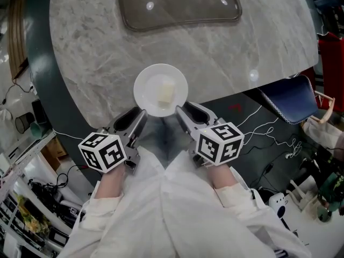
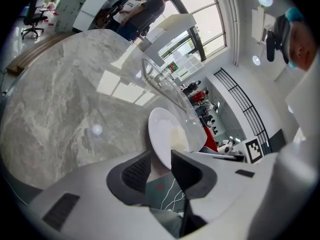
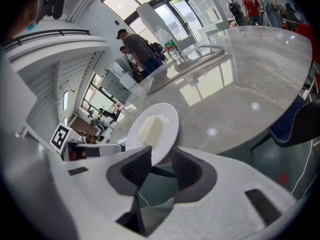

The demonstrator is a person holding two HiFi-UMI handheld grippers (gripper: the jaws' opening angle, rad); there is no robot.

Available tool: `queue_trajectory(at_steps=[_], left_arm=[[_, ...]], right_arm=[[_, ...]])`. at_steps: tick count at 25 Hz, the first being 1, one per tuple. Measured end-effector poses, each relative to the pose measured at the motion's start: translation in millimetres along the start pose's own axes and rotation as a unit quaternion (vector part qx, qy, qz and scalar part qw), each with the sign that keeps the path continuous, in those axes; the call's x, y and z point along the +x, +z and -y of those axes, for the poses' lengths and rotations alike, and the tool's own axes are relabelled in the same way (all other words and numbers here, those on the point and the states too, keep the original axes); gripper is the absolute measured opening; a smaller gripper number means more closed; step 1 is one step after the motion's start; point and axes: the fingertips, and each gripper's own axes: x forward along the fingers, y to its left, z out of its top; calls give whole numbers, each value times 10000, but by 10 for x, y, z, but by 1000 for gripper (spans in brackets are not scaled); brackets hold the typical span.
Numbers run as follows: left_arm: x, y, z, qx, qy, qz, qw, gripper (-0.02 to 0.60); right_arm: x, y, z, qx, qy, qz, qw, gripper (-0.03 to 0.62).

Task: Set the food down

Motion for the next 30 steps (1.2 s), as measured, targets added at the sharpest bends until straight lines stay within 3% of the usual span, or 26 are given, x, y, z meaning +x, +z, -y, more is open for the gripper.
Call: queue_trajectory(at_steps=[5, 10, 18, 27, 30], left_arm=[[17, 37, -24, -280, 13, 101, 9996, 117], [29, 46, -29, -317, 34, 155, 9994, 114], [44, 34, -54, -177, 331, 229, 9990, 71], [64, 37, -65, -227, 313, 229, 9990, 64], [63, 43, -38, -49, 270, 245, 9993, 63]], right_arm=[[17, 23, 31, 92, 0, -17, 10000, 100], [21, 23, 61, 195, -39, -18, 9998, 87], [19, 19, 91, 257, -126, -37, 9996, 52], [35, 20, 98, 406, -99, 79, 9991, 48], [25, 24, 107, 469, -133, 176, 9987, 41]])
